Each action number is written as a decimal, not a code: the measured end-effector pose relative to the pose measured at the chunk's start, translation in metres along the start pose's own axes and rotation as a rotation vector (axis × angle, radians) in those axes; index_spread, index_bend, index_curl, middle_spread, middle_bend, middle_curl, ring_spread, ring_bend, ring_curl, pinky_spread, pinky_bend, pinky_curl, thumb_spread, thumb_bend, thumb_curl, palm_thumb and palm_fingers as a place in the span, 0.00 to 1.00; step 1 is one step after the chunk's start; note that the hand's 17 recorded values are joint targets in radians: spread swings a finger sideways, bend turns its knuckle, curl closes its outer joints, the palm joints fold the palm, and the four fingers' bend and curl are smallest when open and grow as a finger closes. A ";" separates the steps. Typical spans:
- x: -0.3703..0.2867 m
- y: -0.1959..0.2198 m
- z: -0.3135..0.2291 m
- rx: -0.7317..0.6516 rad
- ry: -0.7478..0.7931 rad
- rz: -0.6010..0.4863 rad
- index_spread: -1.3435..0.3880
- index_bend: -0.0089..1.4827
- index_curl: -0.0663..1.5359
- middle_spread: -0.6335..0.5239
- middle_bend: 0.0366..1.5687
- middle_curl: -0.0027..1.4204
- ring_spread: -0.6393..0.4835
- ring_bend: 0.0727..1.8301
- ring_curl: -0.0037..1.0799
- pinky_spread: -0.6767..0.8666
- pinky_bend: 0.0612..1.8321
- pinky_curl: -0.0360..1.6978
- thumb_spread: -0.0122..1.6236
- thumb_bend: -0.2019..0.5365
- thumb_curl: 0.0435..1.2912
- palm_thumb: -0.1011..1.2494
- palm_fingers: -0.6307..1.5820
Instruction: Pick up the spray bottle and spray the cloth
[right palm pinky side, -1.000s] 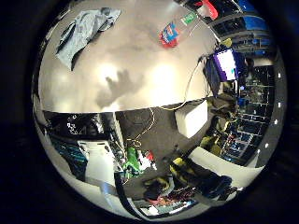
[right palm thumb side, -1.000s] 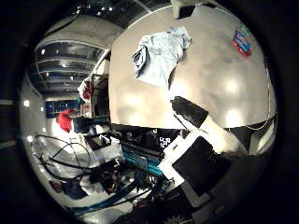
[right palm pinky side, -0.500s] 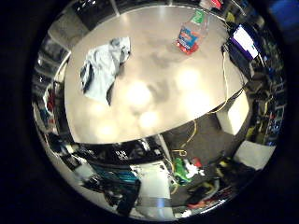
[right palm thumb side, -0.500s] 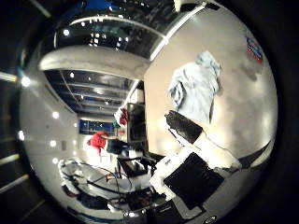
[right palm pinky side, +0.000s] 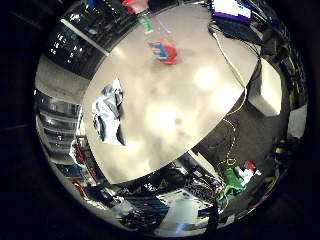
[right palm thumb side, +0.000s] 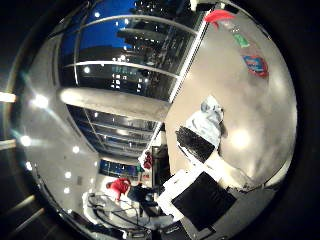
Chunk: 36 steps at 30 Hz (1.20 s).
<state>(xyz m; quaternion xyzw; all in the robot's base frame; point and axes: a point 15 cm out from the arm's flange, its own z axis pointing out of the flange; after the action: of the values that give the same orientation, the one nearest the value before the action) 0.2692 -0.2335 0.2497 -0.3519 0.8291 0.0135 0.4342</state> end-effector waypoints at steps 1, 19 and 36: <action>0.006 -0.003 -0.002 0.005 -0.003 0.006 0.65 0.11 0.22 0.66 0.11 0.25 0.69 0.19 0.24 0.69 0.24 0.18 0.67 0.24 0.24 0.59 0.37; 0.083 -0.069 0.016 -0.009 -0.080 0.120 0.67 0.11 0.21 0.66 0.12 0.25 0.71 0.20 0.24 0.69 0.26 0.19 0.65 0.24 0.23 0.54 0.33; 0.112 -0.127 0.051 -0.032 -0.120 0.113 0.66 0.11 0.21 0.66 0.12 0.25 0.71 0.20 0.24 0.69 0.25 0.18 0.66 0.24 0.22 0.53 0.33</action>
<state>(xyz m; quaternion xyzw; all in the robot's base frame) 0.3394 -0.3767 0.1717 -0.3102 0.8197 0.0723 0.4761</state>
